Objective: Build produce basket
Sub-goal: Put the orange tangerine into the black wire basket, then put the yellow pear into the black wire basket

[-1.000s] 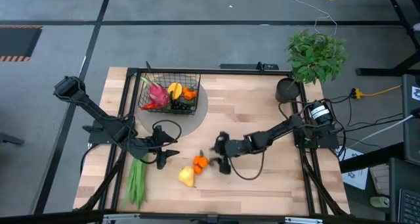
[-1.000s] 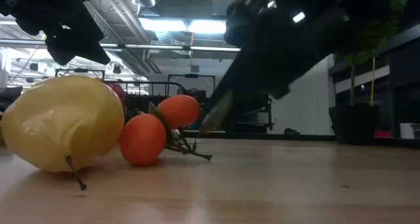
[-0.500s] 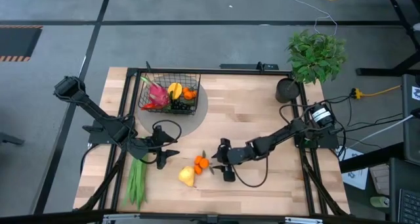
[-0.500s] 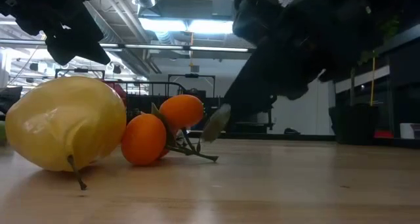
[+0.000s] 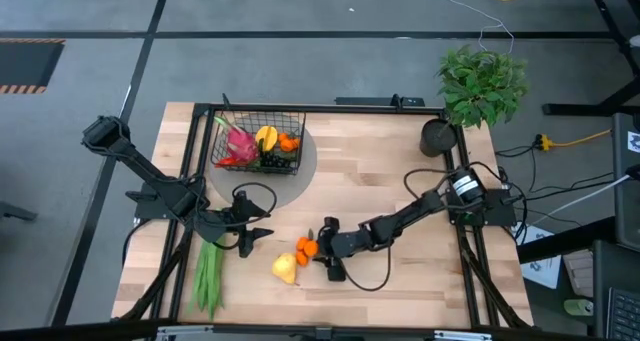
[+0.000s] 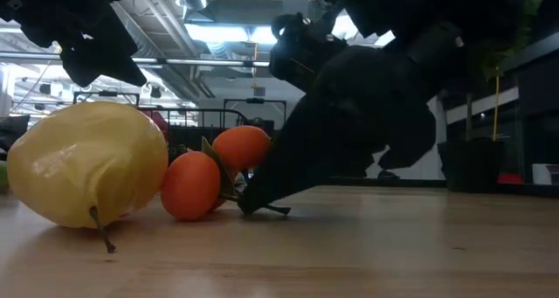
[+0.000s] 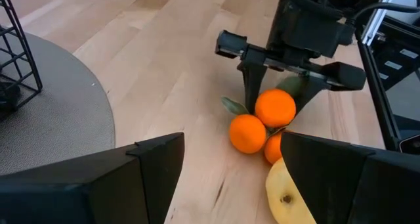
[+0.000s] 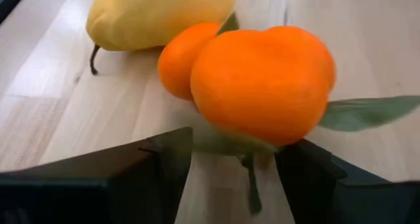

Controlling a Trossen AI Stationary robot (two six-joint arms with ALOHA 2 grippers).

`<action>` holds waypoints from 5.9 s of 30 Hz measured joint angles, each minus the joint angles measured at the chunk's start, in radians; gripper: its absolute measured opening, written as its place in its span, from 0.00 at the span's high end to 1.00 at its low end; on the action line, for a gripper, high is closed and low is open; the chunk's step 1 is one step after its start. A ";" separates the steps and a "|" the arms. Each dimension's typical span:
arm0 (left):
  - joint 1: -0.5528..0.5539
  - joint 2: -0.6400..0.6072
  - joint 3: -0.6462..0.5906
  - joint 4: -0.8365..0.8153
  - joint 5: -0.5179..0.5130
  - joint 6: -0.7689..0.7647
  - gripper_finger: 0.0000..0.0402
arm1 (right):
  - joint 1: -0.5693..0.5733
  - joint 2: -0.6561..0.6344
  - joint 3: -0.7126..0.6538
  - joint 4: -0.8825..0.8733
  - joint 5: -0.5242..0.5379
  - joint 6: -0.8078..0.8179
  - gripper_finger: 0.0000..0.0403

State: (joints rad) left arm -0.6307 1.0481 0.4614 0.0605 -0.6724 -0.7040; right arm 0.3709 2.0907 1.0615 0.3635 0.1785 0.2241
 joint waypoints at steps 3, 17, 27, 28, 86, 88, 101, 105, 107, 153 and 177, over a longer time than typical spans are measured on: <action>0.000 0.000 0.000 0.000 0.000 0.000 0.40 | 0.000 0.000 0.001 -0.002 0.013 -0.016 0.50; 0.000 0.000 0.000 0.000 0.000 0.000 0.40 | -0.004 -0.057 0.000 -0.087 0.094 -0.104 0.94; 0.000 0.000 0.000 0.000 0.000 0.000 0.40 | -0.075 -0.398 0.021 -0.174 0.456 -0.531 1.00; 0.000 0.000 0.000 0.000 0.000 0.000 0.40 | -0.099 -0.426 0.035 -0.172 0.455 -0.574 1.00; 0.000 0.068 0.000 0.003 -0.022 -0.002 0.40 | -0.369 -0.509 0.464 -1.757 -0.531 -0.174 0.50; 0.000 0.084 0.000 0.003 -0.021 -0.003 0.40 | -0.341 -0.603 0.345 -1.661 -0.494 -0.080 0.50; 0.000 0.110 0.000 0.171 0.147 -0.038 0.40 | 0.027 -0.924 -0.081 -1.287 -0.173 0.367 0.50; 0.000 0.110 0.000 0.284 0.171 0.061 0.40 | 0.115 -0.935 -0.138 -1.212 -0.089 0.417 0.50; 0.000 0.110 0.000 0.316 0.171 0.091 0.40 | 0.146 -0.935 -0.166 -1.179 -0.041 0.427 0.50; 0.156 0.628 0.392 -0.043 0.355 -0.470 0.40 | 0.204 -0.935 -0.223 -1.111 -0.014 0.296 0.50; 0.304 0.673 0.393 0.043 0.094 -0.449 0.40 | 0.204 -0.934 -0.222 -1.088 -0.011 0.295 0.50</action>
State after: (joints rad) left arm -0.3267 1.7207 0.8542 0.1034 -0.5779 -1.1528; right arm 0.5751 1.1564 0.8391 -0.7249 0.1671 0.5186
